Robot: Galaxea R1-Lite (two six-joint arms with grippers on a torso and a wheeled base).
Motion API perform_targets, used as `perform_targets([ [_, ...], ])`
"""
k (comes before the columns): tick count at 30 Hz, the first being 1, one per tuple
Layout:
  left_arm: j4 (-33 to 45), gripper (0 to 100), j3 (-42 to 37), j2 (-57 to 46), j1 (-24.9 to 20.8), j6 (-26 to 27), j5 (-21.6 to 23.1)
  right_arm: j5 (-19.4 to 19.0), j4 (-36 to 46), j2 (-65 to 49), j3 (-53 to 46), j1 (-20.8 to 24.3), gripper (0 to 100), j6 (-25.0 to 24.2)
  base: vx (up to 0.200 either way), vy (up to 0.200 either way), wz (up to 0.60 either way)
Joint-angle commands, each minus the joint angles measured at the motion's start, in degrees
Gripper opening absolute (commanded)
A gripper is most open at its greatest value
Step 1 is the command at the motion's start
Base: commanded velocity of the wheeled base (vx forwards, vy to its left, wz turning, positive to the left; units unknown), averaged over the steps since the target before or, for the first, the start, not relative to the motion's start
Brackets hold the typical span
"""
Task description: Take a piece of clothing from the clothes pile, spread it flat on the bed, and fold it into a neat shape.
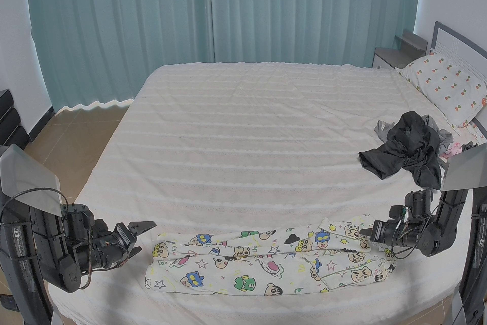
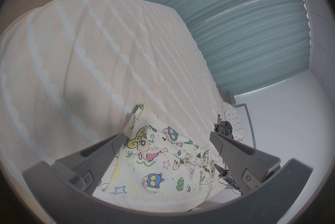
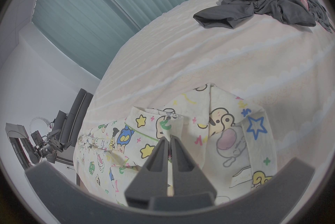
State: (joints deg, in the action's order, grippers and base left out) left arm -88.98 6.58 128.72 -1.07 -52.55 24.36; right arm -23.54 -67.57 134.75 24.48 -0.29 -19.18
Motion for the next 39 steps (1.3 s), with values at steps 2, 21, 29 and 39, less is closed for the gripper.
perform_targets([
  [2, -1.02, 100, 0.01, 0.13, 0.02, 0.0, -0.01, -0.01, -1.42, -1.07, -1.36, 0.82, 0, 0.28, 0.0, 0.0, 0.0],
  [21, -1.02, 100, 0.01, 0.22, -0.6, 0.0, -1.15, 0.6, -19.88, 6.05, -2.07, 0.56, 0, 0.81, 0.0, 0.0, 0.0],
  [29, -1.02, 100, 0.1, 0.48, -0.77, 0.0, -1.77, 2.89, -20.23, 9.21, 3.29, -0.15, 0, 0.54, 0.0, 0.0, 0.0],
  [39, -1.02, 100, 0.1, 0.48, -0.86, -0.09, -1.77, 3.33, -19.7, 10.53, 4.44, -0.32, 0, 0.81, 0.0, 0.0, 0.0],
])
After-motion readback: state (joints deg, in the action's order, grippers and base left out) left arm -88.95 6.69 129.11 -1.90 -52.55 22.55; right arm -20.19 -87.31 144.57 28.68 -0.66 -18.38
